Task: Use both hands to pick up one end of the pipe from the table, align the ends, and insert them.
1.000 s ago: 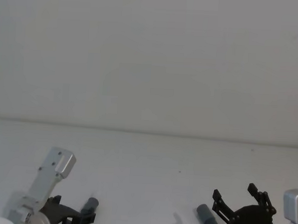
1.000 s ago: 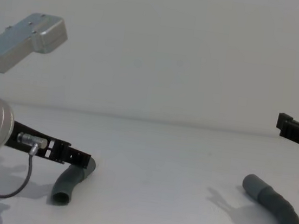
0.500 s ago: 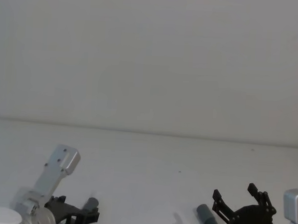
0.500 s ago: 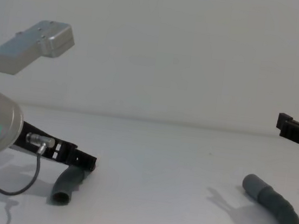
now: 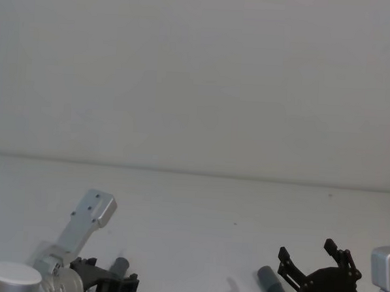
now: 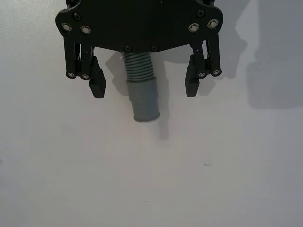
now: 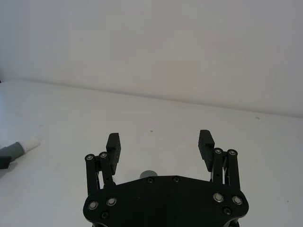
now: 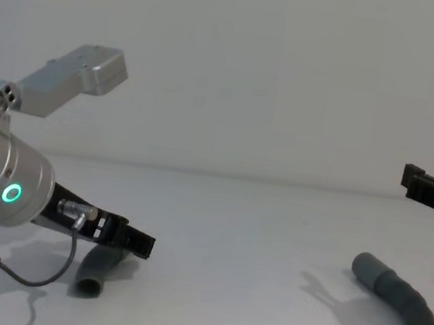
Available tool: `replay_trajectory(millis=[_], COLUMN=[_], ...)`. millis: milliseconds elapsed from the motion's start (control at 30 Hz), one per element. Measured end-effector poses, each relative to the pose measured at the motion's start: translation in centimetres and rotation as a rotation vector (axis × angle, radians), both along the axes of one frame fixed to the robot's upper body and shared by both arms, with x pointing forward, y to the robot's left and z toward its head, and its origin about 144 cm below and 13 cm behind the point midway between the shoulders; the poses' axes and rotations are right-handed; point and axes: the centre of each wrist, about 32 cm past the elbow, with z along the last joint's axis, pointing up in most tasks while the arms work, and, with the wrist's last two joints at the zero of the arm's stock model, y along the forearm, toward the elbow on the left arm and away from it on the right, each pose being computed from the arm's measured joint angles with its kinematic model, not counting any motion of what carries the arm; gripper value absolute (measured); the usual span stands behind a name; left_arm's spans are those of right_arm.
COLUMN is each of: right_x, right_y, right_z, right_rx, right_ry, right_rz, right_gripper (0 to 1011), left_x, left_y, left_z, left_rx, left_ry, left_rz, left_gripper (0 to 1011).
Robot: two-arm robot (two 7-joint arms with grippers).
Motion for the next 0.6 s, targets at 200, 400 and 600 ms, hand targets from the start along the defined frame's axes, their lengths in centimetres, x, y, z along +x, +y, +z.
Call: replay_trajectory(millis=[200, 400, 600], right_x=[0.00, 0.00, 0.00], right_y=[0.00, 0.00, 0.00], right_z=[0.00, 0.00, 0.00], right_rx=[0.000, 0.000, 0.000], right_ry=[0.000, 0.000, 0.000], right_rz=[0.000, 0.000, 0.000], right_gripper=[1002, 1002, 1002], left_x=[0.33, 0.51, 0.61], left_y=[-0.27, -0.46, -0.57], left_z=[-0.05, -0.04, -0.03], left_rx=[0.002, 0.006, 0.009], left_ry=[0.009, 0.014, 0.016], left_rz=[-0.003, -0.002, -0.001], left_gripper=[1001, 1001, 1001])
